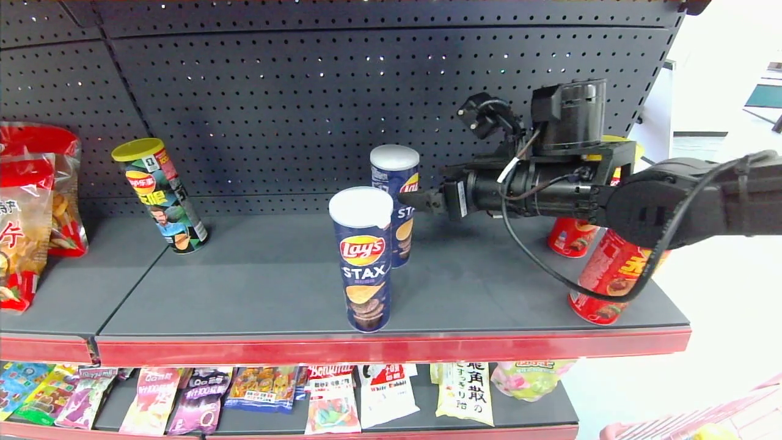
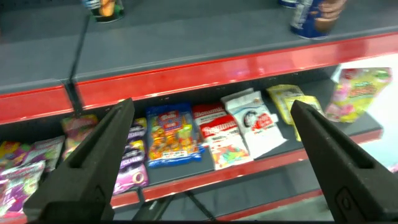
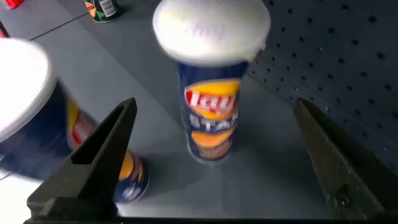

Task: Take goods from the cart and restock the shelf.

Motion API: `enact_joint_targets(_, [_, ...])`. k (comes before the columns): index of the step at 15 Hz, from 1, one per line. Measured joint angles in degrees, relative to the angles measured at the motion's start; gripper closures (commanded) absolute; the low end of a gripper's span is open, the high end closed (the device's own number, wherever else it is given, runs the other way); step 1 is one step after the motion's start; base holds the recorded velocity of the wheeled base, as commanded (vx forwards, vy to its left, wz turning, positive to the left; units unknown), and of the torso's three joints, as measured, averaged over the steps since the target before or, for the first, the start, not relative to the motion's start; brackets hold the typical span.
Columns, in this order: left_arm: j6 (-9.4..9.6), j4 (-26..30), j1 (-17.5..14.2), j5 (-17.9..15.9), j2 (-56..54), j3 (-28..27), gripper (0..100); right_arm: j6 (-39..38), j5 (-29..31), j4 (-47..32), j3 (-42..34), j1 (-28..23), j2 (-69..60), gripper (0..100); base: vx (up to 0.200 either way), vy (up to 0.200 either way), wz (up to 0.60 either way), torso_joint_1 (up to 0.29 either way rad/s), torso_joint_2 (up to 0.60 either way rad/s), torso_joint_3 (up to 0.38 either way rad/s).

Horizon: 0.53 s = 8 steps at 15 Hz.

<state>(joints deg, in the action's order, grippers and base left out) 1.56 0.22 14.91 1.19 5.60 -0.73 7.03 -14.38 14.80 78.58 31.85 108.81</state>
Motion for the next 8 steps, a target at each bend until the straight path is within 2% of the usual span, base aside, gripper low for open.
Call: enact_joint_targets(8, [0.10, 0.05, 0.00, -0.62, 0.00, 0.63, 0, -4.11, 6.27, 0.22, -14.69, -0.02, -11.46, 0, 0.000, 0.000, 0.00, 0.000, 0.00, 0.000])
